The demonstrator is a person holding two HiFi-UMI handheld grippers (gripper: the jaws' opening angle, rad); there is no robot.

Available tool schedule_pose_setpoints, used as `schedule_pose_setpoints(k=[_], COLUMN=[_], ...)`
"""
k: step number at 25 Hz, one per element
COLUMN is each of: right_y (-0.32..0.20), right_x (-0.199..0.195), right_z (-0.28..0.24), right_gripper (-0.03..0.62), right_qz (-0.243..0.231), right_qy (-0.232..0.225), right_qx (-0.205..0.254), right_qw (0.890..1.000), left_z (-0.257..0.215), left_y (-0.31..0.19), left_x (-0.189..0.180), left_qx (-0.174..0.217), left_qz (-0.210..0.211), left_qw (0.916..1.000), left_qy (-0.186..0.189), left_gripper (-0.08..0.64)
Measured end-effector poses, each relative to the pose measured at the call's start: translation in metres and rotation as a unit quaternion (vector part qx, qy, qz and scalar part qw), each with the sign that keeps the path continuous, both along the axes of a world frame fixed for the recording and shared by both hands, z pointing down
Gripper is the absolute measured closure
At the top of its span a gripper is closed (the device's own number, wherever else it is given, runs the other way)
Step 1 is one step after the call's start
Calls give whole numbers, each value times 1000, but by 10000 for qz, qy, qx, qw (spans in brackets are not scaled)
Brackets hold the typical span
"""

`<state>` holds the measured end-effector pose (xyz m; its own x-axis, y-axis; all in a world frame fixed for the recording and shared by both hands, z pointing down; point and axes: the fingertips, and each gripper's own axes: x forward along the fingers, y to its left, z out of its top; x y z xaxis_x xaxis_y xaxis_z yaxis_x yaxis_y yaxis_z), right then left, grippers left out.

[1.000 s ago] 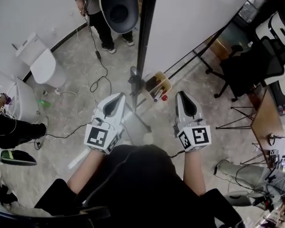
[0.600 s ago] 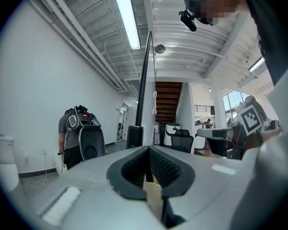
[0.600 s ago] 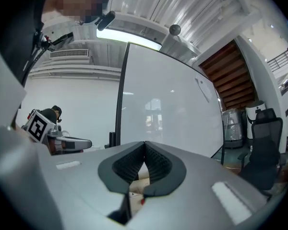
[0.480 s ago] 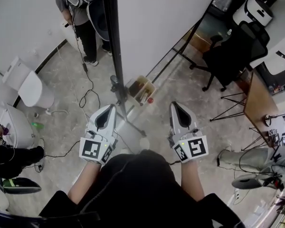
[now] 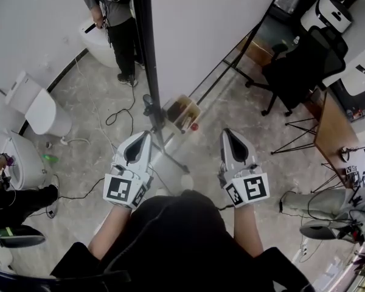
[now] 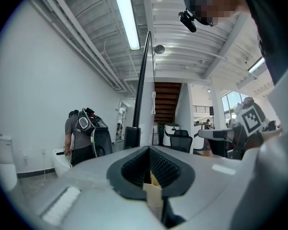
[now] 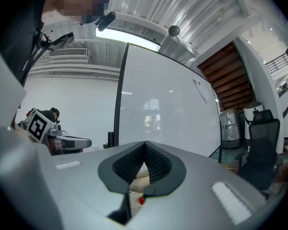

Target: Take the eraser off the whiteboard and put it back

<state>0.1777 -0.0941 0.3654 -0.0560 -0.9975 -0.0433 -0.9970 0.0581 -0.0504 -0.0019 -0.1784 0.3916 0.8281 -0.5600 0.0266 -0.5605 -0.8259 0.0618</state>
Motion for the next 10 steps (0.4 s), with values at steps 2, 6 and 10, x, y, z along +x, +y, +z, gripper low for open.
schedule_pose_setpoints(k=[2,6,10], right_y=[-1,0,1], right_x=[0,2,2], right_z=[-1,-1,0], right_gripper=[583,583,583], right_qz=[-19,-39,-53], right_qy=[1,2,11], right_qx=[10,15,1], right_qw=[10000,10000,10000], left_z=[0,-1,-3], left_y=[0,2,4], left_x=[0,1,2], left_qx=[0,-1,-8], left_qz=[-20,-38,-66], left_qw=[10000,10000,10000], left_qy=[-10,-8,30], left_gripper=[555,555,555])
